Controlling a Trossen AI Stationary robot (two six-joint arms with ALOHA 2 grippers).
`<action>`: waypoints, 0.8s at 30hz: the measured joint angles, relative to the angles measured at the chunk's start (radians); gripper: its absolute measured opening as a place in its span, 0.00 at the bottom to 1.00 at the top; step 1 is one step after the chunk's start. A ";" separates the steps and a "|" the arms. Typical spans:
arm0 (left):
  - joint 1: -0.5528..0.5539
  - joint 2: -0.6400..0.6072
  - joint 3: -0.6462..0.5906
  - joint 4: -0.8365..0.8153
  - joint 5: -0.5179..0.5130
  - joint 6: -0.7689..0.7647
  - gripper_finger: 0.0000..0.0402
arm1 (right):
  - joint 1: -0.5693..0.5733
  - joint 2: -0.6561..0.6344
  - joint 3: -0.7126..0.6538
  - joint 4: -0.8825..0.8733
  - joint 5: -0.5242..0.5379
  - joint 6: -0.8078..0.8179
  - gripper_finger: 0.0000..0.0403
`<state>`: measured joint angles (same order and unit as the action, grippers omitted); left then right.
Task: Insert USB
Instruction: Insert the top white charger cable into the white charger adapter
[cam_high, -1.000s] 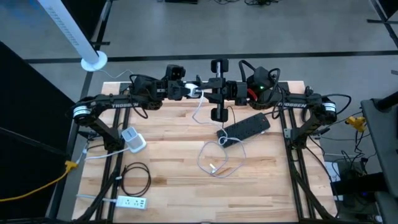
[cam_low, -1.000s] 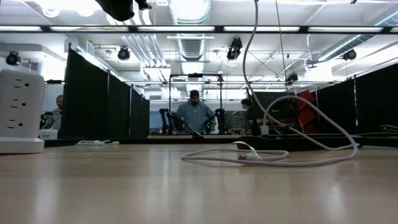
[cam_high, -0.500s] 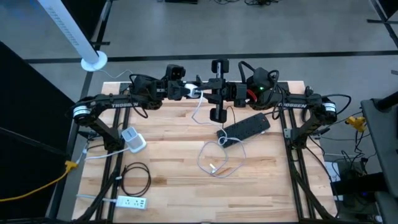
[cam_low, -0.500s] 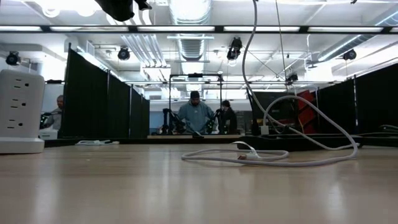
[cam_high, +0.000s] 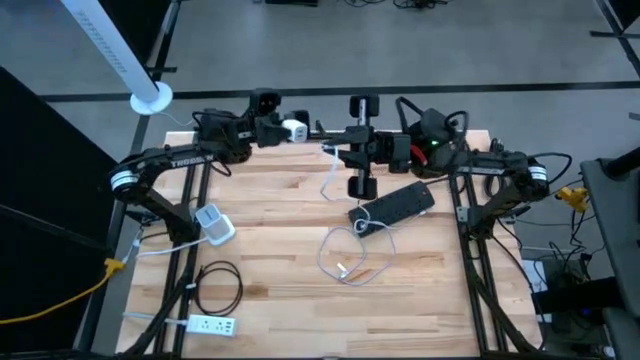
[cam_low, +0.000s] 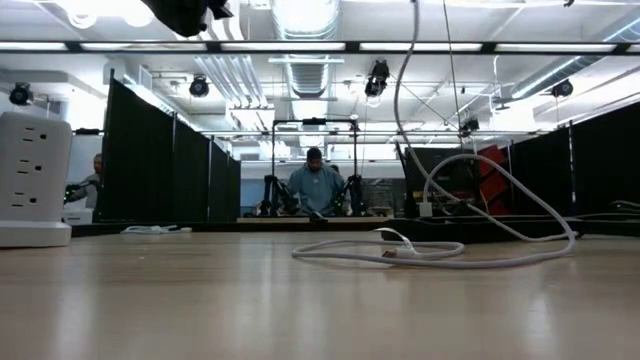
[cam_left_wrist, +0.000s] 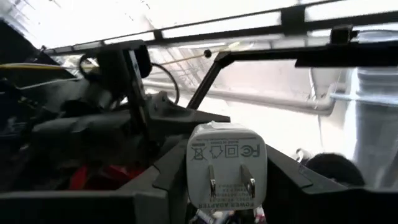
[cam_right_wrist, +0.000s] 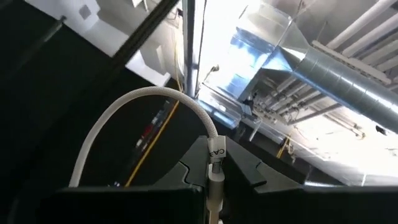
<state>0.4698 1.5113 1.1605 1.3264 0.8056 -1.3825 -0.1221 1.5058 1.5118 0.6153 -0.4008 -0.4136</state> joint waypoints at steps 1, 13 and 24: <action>0.013 -0.007 -0.008 -0.020 0.026 0.017 0.32 | 0.004 -0.016 0.000 -0.048 0.041 0.015 0.03; -0.002 -0.168 -0.250 -0.992 -0.005 0.932 0.32 | 0.138 -0.205 0.000 -0.871 0.388 0.268 0.03; -0.160 -0.024 -0.433 -1.109 -0.430 1.295 0.32 | 0.203 -0.190 0.000 -1.112 0.536 0.508 0.03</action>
<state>0.3098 1.4872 0.7275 0.2177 0.3753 -0.0871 0.0807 1.3159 1.5116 -0.4969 0.1354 0.0944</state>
